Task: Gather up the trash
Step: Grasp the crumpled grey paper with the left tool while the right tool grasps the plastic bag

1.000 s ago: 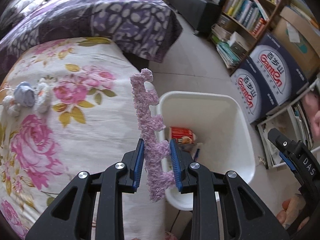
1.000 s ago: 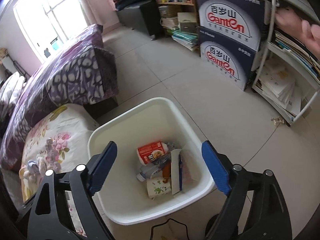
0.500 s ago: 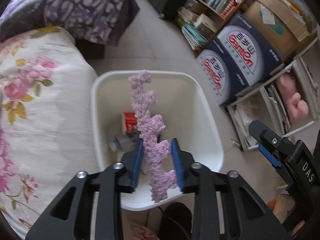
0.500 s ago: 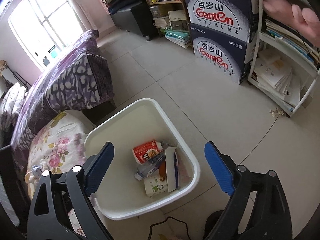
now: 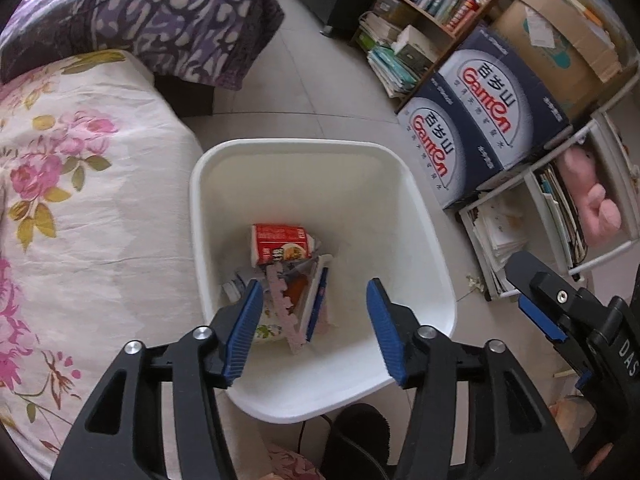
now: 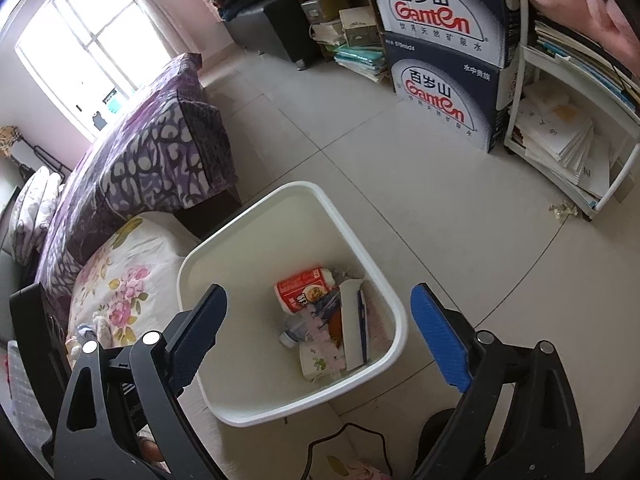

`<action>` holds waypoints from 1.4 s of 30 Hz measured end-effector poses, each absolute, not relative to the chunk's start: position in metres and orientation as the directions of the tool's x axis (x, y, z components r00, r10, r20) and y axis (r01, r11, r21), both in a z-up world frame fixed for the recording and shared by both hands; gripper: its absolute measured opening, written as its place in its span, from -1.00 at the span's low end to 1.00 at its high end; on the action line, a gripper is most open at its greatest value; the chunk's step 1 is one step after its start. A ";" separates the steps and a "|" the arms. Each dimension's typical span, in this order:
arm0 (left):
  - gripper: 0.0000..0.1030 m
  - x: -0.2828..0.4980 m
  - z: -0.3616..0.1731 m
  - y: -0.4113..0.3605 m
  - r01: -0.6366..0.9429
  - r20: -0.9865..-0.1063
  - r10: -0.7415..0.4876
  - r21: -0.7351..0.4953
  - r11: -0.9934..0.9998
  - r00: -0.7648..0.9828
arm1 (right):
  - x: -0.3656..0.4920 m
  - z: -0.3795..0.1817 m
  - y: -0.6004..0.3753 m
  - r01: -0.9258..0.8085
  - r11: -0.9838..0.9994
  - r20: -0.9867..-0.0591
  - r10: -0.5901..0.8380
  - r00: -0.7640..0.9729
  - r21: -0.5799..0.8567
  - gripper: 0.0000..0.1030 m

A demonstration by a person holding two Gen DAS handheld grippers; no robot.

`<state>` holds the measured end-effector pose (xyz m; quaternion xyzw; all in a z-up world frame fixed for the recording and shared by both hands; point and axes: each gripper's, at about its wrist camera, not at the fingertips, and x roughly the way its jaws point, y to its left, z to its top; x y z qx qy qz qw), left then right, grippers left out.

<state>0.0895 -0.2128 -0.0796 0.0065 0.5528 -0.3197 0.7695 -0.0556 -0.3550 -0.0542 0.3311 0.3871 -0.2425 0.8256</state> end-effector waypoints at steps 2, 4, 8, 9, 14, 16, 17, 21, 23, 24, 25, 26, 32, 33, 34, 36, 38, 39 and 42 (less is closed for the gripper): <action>0.05 0.096 -0.080 -0.203 0.478 -0.860 -0.470 -0.334 0.813 0.199 | -0.051 -0.054 -0.351 0.652 0.670 -0.804 -0.137 0.578 0.355 0.74; 0.07 0.104 -0.078 -0.190 0.448 -0.865 -0.445 -0.312 0.838 0.230 | -0.046 -0.055 -0.346 0.644 0.678 -0.809 -0.123 0.574 0.354 0.75; 0.21 0.125 -0.075 -0.159 0.359 -0.879 -0.368 -0.252 0.899 0.303 | -0.034 -0.058 -0.335 0.625 0.700 -0.822 -0.097 0.562 0.345 0.76; 0.22 0.132 -0.074 -0.148 0.322 -0.882 -0.341 -0.236 0.917 0.324 | -0.029 -0.059 -0.331 0.617 0.708 -0.825 -0.088 0.558 0.342 0.76; 0.34 0.165 -0.077 -0.094 0.132 -0.902 -0.191 -0.151 0.980 0.388 | -0.015 -0.060 -0.315 0.590 0.732 -0.831 -0.058 0.552 0.340 0.77; 0.34 0.178 -0.078 -0.068 0.041 -0.903 -0.124 -0.117 0.992 0.412 | -0.010 -0.060 -0.308 0.580 0.740 -0.833 -0.049 0.551 0.340 0.78; 0.34 0.186 -0.078 -0.053 -0.011 -0.903 -0.108 -0.124 0.992 0.416 | -0.007 -0.061 -0.305 0.577 0.743 -0.834 -0.045 0.550 0.340 0.78; 0.34 0.212 -0.076 0.001 -0.205 -0.897 -0.085 -0.190 0.960 0.433 | 0.005 -0.064 -0.293 0.566 0.750 -0.840 -0.026 0.542 0.342 0.79; 0.34 0.222 -0.075 0.018 -0.266 -0.892 -0.068 -0.205 0.942 0.447 | 0.009 -0.065 -0.289 0.562 0.755 -0.842 -0.023 0.539 0.339 0.80; 0.34 0.228 -0.075 0.027 -0.293 -0.891 -0.063 -0.214 0.932 0.451 | 0.013 -0.065 -0.286 0.559 0.758 -0.844 -0.021 0.537 0.337 0.80; 0.34 0.237 -0.076 0.032 -0.312 -0.891 -0.064 -0.225 0.923 0.450 | 0.015 -0.066 -0.284 0.556 0.760 -0.844 -0.019 0.536 0.336 0.80; 0.34 0.242 -0.078 0.036 -0.328 -0.892 -0.069 -0.235 0.915 0.448 | 0.018 -0.066 -0.281 0.552 0.763 -0.844 -0.016 0.536 0.336 0.80; 0.31 0.278 -0.099 0.063 -0.415 -0.909 -0.115 -0.292 0.862 0.401 | 0.035 -0.066 -0.259 0.508 0.806 -0.838 -0.028 0.545 0.304 0.80; 0.26 0.281 -0.103 0.070 -0.428 -0.911 -0.125 -0.302 0.852 0.394 | 0.039 -0.065 -0.256 0.496 0.816 -0.834 -0.031 0.551 0.298 0.80; 0.09 0.284 -0.107 0.076 -0.433 -0.913 -0.135 -0.308 0.847 0.385 | 0.045 -0.062 -0.247 0.467 0.838 -0.825 -0.036 0.564 0.283 0.80; -0.05 0.284 -0.115 0.089 -0.434 -0.910 -0.194 -0.351 0.830 0.365 | 0.055 -0.059 -0.234 0.420 0.869 -0.809 -0.039 0.587 0.262 0.81; -0.11 0.281 -0.114 0.098 -0.410 -0.902 -0.231 -0.379 0.830 0.364 | 0.065 -0.057 -0.220 0.369 0.898 -0.797 -0.036 0.603 0.239 0.81; -0.11 0.278 -0.113 0.101 -0.389 -0.901 -0.245 -0.382 0.838 0.357 | 0.074 -0.057 -0.207 0.322 0.920 -0.786 -0.024 0.617 0.225 0.81; -0.12 0.265 -0.108 0.112 -0.349 -0.906 -0.245 -0.366 0.863 0.344 | 0.093 -0.058 -0.176 0.200 0.953 -0.767 0.049 0.639 0.228 0.81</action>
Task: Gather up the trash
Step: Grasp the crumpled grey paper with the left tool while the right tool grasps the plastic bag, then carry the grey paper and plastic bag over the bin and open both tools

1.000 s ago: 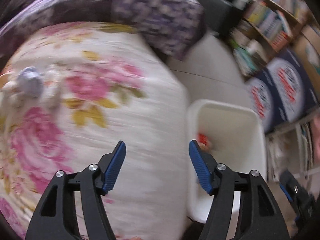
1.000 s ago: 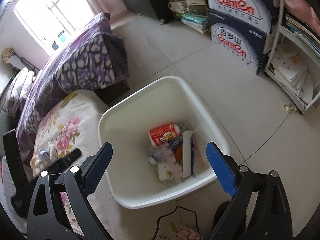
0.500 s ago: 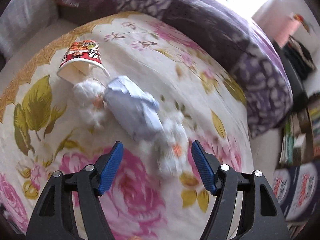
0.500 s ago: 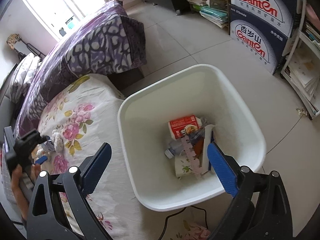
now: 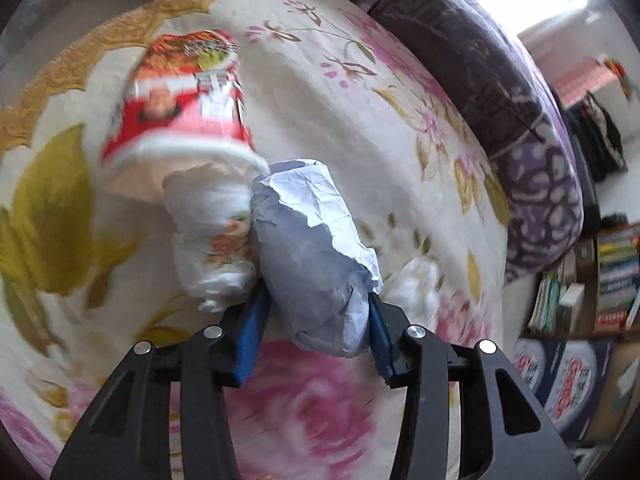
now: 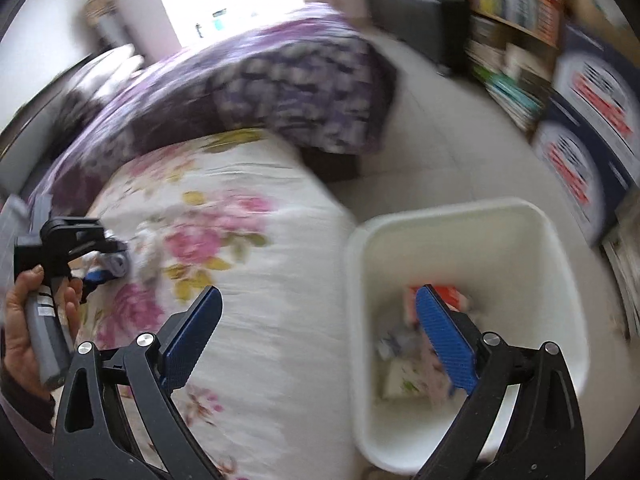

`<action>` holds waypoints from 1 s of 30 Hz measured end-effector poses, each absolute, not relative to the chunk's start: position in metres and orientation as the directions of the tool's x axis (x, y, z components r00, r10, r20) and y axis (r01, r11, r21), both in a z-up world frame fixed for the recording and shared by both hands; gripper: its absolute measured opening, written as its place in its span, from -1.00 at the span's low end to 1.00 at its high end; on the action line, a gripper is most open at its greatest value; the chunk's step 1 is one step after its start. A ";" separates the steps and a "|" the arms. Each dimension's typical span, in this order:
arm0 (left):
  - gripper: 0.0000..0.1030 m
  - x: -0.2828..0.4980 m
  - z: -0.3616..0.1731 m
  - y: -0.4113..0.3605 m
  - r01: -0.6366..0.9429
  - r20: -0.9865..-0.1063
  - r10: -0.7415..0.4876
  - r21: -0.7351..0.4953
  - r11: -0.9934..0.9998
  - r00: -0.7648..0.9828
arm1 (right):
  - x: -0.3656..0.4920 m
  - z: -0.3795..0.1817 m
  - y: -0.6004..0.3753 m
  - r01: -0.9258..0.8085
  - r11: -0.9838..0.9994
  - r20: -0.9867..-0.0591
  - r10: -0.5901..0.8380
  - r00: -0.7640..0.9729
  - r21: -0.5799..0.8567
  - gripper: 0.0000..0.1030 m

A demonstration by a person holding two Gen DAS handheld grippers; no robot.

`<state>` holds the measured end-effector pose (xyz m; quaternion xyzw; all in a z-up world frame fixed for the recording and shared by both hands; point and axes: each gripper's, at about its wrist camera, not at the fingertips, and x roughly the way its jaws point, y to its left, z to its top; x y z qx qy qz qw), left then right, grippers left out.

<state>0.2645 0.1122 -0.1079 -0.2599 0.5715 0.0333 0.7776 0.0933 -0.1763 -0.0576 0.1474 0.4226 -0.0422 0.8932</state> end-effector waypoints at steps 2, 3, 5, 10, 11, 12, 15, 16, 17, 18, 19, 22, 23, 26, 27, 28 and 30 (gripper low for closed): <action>-0.12 0.251 -0.100 0.123 -0.330 -0.907 -0.254 -0.366 0.870 0.337 | 0.103 -0.058 -0.158 0.127 0.965 -0.759 0.096 0.643 0.229 0.81; -0.12 0.245 -0.094 0.128 -0.317 -0.904 -0.258 -0.369 0.874 0.340 | 0.113 -0.060 -0.144 0.069 0.969 -0.755 0.138 0.641 0.236 0.81; -0.12 0.235 -0.079 0.134 -0.286 -0.899 -0.256 -0.365 0.886 0.354 | 0.126 -0.060 -0.124 0.013 0.971 -0.749 0.177 0.638 0.240 0.81; -0.12 0.207 -0.032 0.148 -0.222 -0.857 -0.256 -0.383 0.897 0.447 | 0.163 -0.063 -0.069 -0.145 0.966 -0.747 0.257 0.613 0.214 0.81; -0.12 0.201 -0.022 0.152 -0.215 -0.847 -0.249 -0.383 0.898 0.470 | 0.170 -0.065 -0.059 -0.163 0.965 -0.750 0.263 0.607 0.206 0.81; -0.12 0.195 -0.014 0.154 -0.209 -0.837 -0.245 -0.385 0.899 0.489 | 0.179 -0.067 -0.049 -0.174 0.963 -0.754 0.270 0.600 0.206 0.81; -0.11 0.185 0.003 0.164 -0.193 -0.813 -0.238 -0.390 0.900 0.532 | 0.196 -0.075 -0.031 -0.178 0.961 -0.762 0.277 0.585 0.212 0.81; -0.11 0.183 0.008 0.166 -0.190 -0.807 -0.232 -0.387 0.902 0.544 | 0.204 -0.080 -0.023 -0.173 0.964 -0.767 0.266 0.583 0.202 0.80; -0.11 0.181 0.012 0.169 -0.188 -0.803 -0.226 -0.383 0.904 0.552 | 0.206 -0.083 -0.020 -0.174 0.965 -0.768 0.262 0.585 0.197 0.79; -0.11 0.180 0.015 0.171 -0.187 -0.800 -0.218 -0.378 0.907 0.560 | 0.211 -0.086 -0.014 -0.174 0.968 -0.770 0.250 0.587 0.182 0.74; -0.11 0.180 0.017 0.172 -0.186 -0.798 -0.214 -0.375 0.908 0.563 | 0.214 -0.090 -0.011 -0.172 0.970 -0.776 0.240 0.583 0.171 0.66; -0.11 0.178 0.016 0.177 -0.188 -0.800 -0.217 -0.377 0.907 0.559 | 0.222 -0.105 -0.007 -0.151 0.977 -0.815 0.211 0.539 0.153 0.01; -0.11 0.178 0.015 0.179 -0.190 -0.802 -0.218 -0.378 0.906 0.556 | 0.224 -0.107 -0.008 -0.142 0.978 -0.820 0.205 0.534 0.153 -0.18; -0.11 0.176 0.014 0.182 -0.199 -0.804 -0.214 -0.378 0.904 0.555 | 0.218 -0.104 -0.016 -0.117 0.976 -0.802 0.218 0.556 0.184 -0.43; -0.11 0.175 0.014 0.183 -0.201 -0.803 -0.211 -0.377 0.904 0.557 | 0.214 -0.099 -0.019 -0.109 0.976 -0.792 0.215 0.571 0.187 -0.44; -0.11 0.174 0.014 0.183 -0.203 -0.802 -0.209 -0.377 0.904 0.559 | 0.210 -0.095 -0.021 -0.102 0.977 -0.786 0.212 0.581 0.188 -0.44; -0.11 0.172 0.015 0.183 -0.199 -0.801 -0.207 -0.373 0.906 0.562 | 0.203 -0.085 -0.026 -0.093 0.978 -0.774 0.206 0.599 0.188 -0.44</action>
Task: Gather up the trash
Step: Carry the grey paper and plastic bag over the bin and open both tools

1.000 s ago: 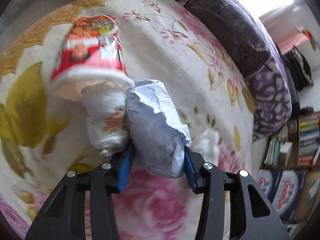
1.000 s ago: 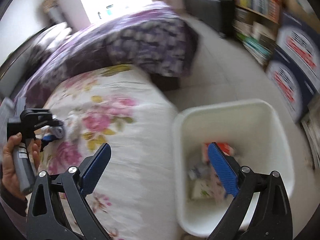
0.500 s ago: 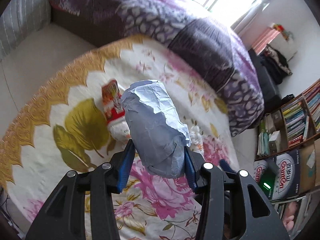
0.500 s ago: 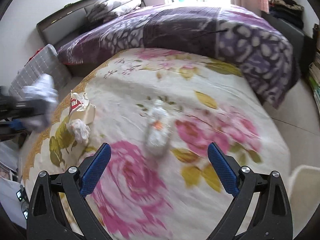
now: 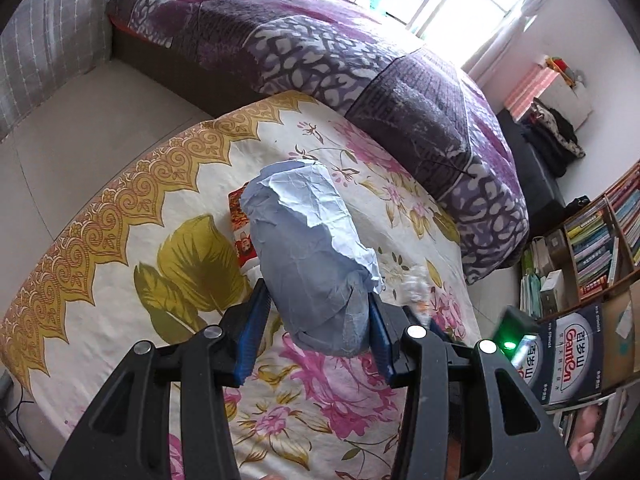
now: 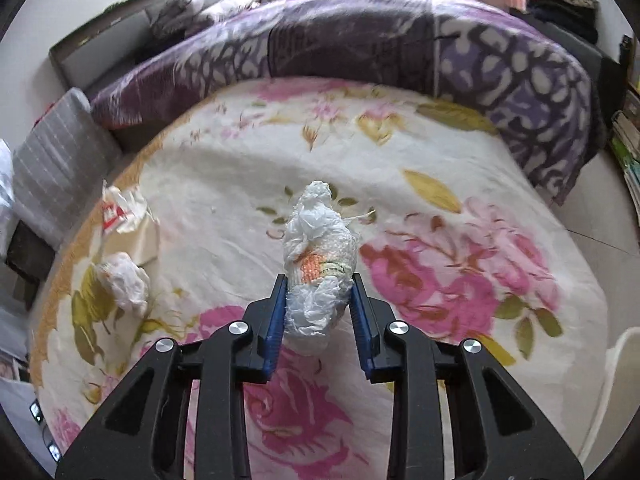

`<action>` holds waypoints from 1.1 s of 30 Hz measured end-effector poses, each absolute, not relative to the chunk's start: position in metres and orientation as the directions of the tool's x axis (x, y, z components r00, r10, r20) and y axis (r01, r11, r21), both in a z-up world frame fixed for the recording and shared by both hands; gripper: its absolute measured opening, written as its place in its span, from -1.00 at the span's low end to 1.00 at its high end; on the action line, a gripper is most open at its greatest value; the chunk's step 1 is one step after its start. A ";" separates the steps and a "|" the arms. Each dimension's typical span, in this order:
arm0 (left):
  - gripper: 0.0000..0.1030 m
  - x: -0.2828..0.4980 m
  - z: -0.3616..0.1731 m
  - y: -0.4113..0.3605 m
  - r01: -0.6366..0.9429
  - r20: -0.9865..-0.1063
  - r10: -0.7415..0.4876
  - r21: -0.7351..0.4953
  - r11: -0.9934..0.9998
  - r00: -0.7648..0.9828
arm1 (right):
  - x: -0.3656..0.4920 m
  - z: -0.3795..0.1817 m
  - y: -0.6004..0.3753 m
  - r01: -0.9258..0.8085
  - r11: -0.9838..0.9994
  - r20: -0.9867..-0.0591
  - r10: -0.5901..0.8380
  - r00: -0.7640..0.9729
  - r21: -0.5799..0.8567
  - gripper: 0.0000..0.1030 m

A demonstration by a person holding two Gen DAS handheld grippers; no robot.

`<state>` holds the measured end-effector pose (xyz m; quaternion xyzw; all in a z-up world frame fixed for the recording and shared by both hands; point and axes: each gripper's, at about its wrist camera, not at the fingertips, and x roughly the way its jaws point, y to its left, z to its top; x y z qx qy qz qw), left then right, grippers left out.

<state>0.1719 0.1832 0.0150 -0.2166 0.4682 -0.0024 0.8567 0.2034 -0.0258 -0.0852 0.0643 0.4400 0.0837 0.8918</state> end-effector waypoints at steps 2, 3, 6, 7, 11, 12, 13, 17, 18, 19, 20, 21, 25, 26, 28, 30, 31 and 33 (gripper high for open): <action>-0.11 0.170 0.016 0.182 -0.194 -0.799 -0.204 -0.370 0.909 0.565 | 0.197 -0.072 -0.028 -0.082 0.981 -0.762 0.188 0.620 0.175 -0.44; -0.11 0.169 0.017 0.181 -0.192 -0.797 -0.203 -0.369 0.909 0.568 | 0.195 -0.067 -0.030 -0.077 0.982 -0.758 0.181 0.627 0.171 -0.44; -0.11 0.166 0.021 0.176 -0.182 -0.790 -0.200 -0.365 0.913 0.579 | 0.181 -0.043 -0.036 -0.053 0.986 -0.737 0.155 0.658 0.161 -0.44; -0.11 0.165 0.021 0.175 -0.179 -0.788 -0.200 -0.364 0.914 0.582 | 0.172 -0.032 -0.040 -0.037 0.987 -0.730 0.139 0.669 0.154 -0.44; -0.11 0.161 0.024 0.165 -0.156 -0.785 -0.201 -0.353 0.922 0.586 | 0.154 -0.016 -0.055 0.022 0.986 -0.731 0.108 0.674 0.167 -0.43; -0.11 0.160 0.024 0.162 -0.149 -0.786 -0.202 -0.349 0.925 0.585 | 0.150 -0.014 -0.058 0.032 0.985 -0.732 0.106 0.673 0.171 -0.43; -0.11 0.160 0.023 0.160 -0.145 -0.787 -0.203 -0.347 0.927 0.583 | 0.142 -0.011 -0.064 0.047 0.983 -0.733 0.099 0.673 0.176 -0.43; -0.11 0.156 0.021 0.144 -0.114 -0.791 -0.207 -0.329 0.938 0.576 | 0.124 -0.008 -0.079 0.071 0.979 -0.736 0.096 0.670 0.192 -0.43; -0.11 0.155 0.021 0.140 -0.105 -0.792 -0.207 -0.323 0.941 0.575 | 0.120 -0.008 -0.082 0.076 0.978 -0.736 0.096 0.670 0.196 -0.43; -0.11 0.154 0.020 0.136 -0.097 -0.793 -0.206 -0.315 0.944 0.573 | 0.114 -0.009 -0.087 0.079 0.976 -0.738 0.099 0.668 0.202 -0.43; -0.11 0.153 0.019 0.132 -0.090 -0.795 -0.206 -0.310 0.947 0.571 | 0.110 -0.009 -0.089 0.081 0.976 -0.740 0.099 0.665 0.203 -0.43; -0.11 0.152 0.017 0.127 -0.081 -0.798 -0.206 -0.302 0.950 0.567 | 0.107 -0.011 -0.091 0.085 0.975 -0.744 0.098 0.661 0.205 -0.43; -0.11 0.148 0.010 0.112 -0.052 -0.809 -0.205 -0.278 0.959 0.551 | 0.092 -0.019 -0.105 0.115 0.969 -0.758 0.094 0.645 0.218 -0.43; -0.11 0.147 0.008 0.107 -0.043 -0.812 -0.204 -0.270 0.962 0.547 | 0.090 -0.021 -0.107 0.120 0.967 -0.760 0.095 0.643 0.223 -0.43; -0.11 0.145 0.003 0.099 -0.028 -0.819 -0.200 -0.255 0.967 0.538 | 0.083 -0.028 -0.115 0.137 0.962 -0.766 0.097 0.636 0.236 -0.43; -0.11 0.144 0.000 0.091 -0.016 -0.824 -0.200 -0.246 0.969 0.530 | 0.078 -0.033 -0.121 0.149 0.959 -0.769 0.095 0.632 0.242 -0.43; -0.11 0.143 -0.002 0.086 -0.008 -0.827 -0.201 -0.240 0.971 0.525 | 0.075 -0.037 -0.127 0.164 0.955 -0.773 0.093 0.628 0.248 -0.43; -0.11 0.142 -0.004 0.077 0.006 -0.831 -0.200 -0.231 0.973 0.520 | 0.072 -0.039 -0.132 0.176 0.950 -0.776 0.095 0.623 0.258 -0.43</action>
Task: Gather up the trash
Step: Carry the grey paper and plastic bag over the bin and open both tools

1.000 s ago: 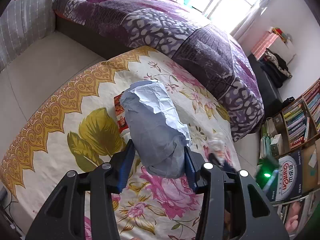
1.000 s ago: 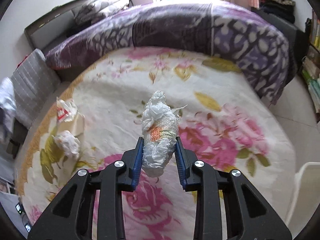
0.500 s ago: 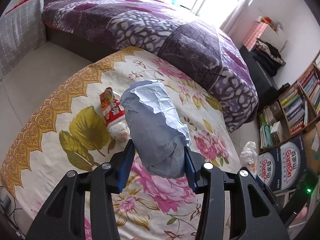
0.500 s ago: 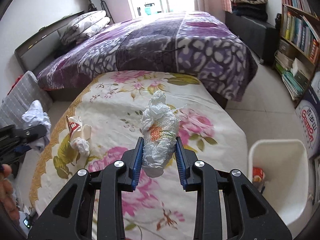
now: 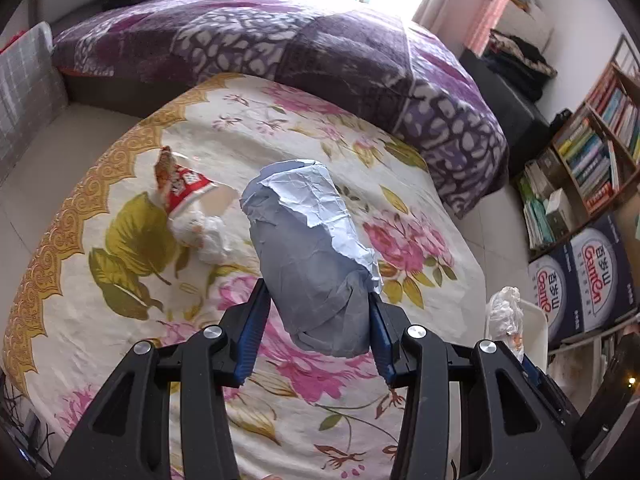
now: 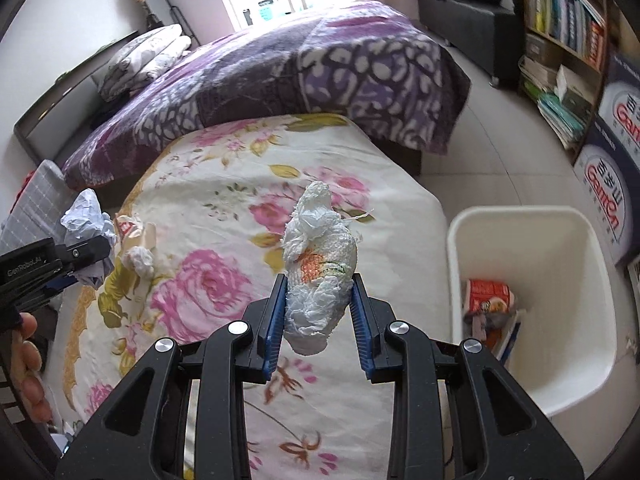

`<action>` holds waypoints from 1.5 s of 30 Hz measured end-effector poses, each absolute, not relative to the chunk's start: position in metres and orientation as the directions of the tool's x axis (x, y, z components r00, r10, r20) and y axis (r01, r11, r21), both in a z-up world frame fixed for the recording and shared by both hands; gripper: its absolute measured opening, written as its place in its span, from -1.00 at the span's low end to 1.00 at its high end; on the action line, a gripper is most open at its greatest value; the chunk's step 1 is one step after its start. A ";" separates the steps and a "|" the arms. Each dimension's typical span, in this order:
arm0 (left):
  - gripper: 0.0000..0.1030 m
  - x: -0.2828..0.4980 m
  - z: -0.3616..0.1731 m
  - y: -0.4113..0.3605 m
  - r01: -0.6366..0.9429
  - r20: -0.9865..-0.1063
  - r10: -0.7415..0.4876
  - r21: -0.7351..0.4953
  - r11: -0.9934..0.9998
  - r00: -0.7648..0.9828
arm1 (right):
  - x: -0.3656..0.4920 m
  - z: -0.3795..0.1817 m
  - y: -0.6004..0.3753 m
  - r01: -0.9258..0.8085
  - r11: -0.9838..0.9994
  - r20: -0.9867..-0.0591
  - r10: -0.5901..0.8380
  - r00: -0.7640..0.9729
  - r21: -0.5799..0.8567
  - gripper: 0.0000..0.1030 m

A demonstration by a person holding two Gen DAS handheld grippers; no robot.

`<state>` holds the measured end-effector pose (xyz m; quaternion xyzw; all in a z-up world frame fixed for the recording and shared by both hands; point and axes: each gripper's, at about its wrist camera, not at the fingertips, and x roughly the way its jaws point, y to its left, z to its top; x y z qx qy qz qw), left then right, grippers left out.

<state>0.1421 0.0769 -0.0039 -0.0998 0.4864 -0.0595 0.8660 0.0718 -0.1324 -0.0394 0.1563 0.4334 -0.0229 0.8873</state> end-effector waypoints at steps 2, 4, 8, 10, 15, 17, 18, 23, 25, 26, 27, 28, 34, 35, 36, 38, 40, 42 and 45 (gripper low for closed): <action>-0.11 0.141 -0.004 0.068 0.020 -0.831 -0.199 -0.221 0.975 0.520 | 0.068 -0.040 -0.140 0.188 0.948 -0.777 0.087 0.624 0.258 -0.43; -0.11 0.140 -0.004 0.059 0.033 -0.829 -0.201 -0.216 0.976 0.522 | 0.064 -0.041 -0.148 0.200 0.945 -0.776 0.080 0.625 0.259 -0.43; -0.11 0.138 -0.002 0.041 0.059 -0.825 -0.209 -0.210 0.976 0.525 | 0.058 -0.040 -0.165 0.228 0.936 -0.769 0.066 0.636 0.268 -0.43; -0.11 0.137 -0.002 0.032 0.072 -0.824 -0.213 -0.206 0.976 0.526 | 0.055 -0.037 -0.172 0.238 0.932 -0.764 0.060 0.643 0.273 -0.43; -0.11 0.132 -0.002 0.009 0.111 -0.823 -0.225 -0.196 0.974 0.522 | 0.046 -0.032 -0.191 0.270 0.919 -0.748 0.040 0.662 0.288 -0.43; -0.11 0.131 -0.002 0.001 0.125 -0.822 -0.230 -0.193 0.973 0.520 | 0.043 -0.031 -0.200 0.287 0.911 -0.745 0.031 0.666 0.295 -0.43; -0.11 0.130 -0.002 -0.004 0.133 -0.822 -0.233 -0.192 0.972 0.520 | 0.041 -0.030 -0.204 0.296 0.908 -0.745 0.026 0.667 0.296 -0.43; -0.11 0.125 -0.002 -0.026 0.174 -0.820 -0.253 -0.189 0.966 0.514 | 0.031 -0.031 -0.229 0.357 0.884 -0.753 -0.009 0.657 0.301 -0.43; -0.11 0.123 -0.003 -0.037 0.194 -0.820 -0.263 -0.188 0.963 0.509 | 0.025 -0.033 -0.242 0.388 0.870 -0.759 -0.024 0.650 0.305 -0.43; -0.11 0.122 -0.003 -0.041 0.202 -0.820 -0.267 -0.188 0.961 0.507 | 0.024 -0.034 -0.245 0.397 0.866 -0.761 -0.029 0.648 0.305 -0.43; -0.11 0.121 -0.003 -0.047 0.212 -0.819 -0.272 -0.188 0.959 0.505 | 0.022 -0.034 -0.250 0.406 0.861 -0.763 -0.035 0.645 0.305 -0.43; -0.11 0.119 -0.004 -0.052 0.222 -0.819 -0.277 -0.187 0.957 0.503 | 0.018 -0.035 -0.256 0.423 0.854 -0.766 -0.047 0.641 0.302 -0.43; -0.11 0.110 -0.005 -0.085 0.285 -0.816 -0.299 -0.173 0.943 0.495 | 0.002 -0.036 -0.285 0.495 0.817 -0.773 -0.098 0.627 0.297 -0.39; -0.11 0.108 -0.006 -0.089 0.294 -0.816 -0.304 -0.172 0.940 0.492 | -0.001 -0.037 -0.290 0.508 0.808 -0.775 -0.104 0.623 0.300 -0.39; -0.10 0.106 -0.007 -0.094 0.305 -0.816 -0.309 -0.172 0.937 0.488 | -0.004 -0.037 -0.295 0.522 0.798 -0.777 -0.110 0.620 0.303 -0.39; -0.10 0.103 -0.009 -0.104 0.325 -0.819 -0.316 -0.169 0.931 0.480 | -0.010 -0.037 -0.304 0.548 0.780 -0.780 -0.128 0.612 0.303 -0.35; -0.10 0.100 -0.012 -0.113 0.343 -0.821 -0.322 -0.166 0.925 0.471 | -0.016 -0.036 -0.312 0.573 0.763 -0.776 -0.155 0.611 0.298 -0.04; -0.10 0.096 -0.015 -0.124 0.364 -0.824 -0.332 -0.167 0.916 0.459 | -0.022 -0.034 -0.318 0.589 0.751 -0.771 -0.172 0.613 0.300 0.12; -0.10 0.091 -0.017 -0.140 0.394 -0.826 -0.352 -0.175 0.902 0.441 | -0.031 -0.032 -0.332 0.615 0.723 -0.764 -0.192 0.616 0.314 0.27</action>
